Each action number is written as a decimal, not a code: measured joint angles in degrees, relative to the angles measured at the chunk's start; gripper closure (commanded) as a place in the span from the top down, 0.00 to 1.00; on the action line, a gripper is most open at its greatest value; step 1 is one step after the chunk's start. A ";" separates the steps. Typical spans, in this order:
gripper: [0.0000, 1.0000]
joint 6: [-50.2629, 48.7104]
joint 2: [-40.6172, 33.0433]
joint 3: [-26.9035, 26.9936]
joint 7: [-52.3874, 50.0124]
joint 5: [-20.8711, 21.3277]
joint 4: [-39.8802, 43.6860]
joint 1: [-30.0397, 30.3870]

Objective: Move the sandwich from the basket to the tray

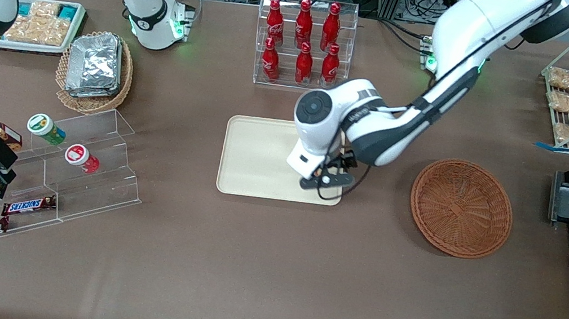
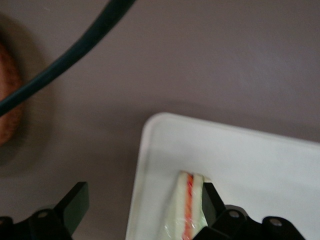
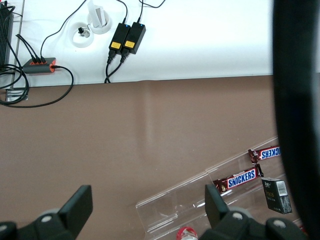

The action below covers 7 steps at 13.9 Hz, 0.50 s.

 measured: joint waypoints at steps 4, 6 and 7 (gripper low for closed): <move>1.00 -5.36 -0.81 0.00 -0.73 -0.13 5.80 4.72; 1.00 -5.97 -2.39 -0.03 -0.74 -0.89 6.36 6.89; 1.00 -7.13 -3.31 -0.06 -0.73 -1.44 6.40 7.92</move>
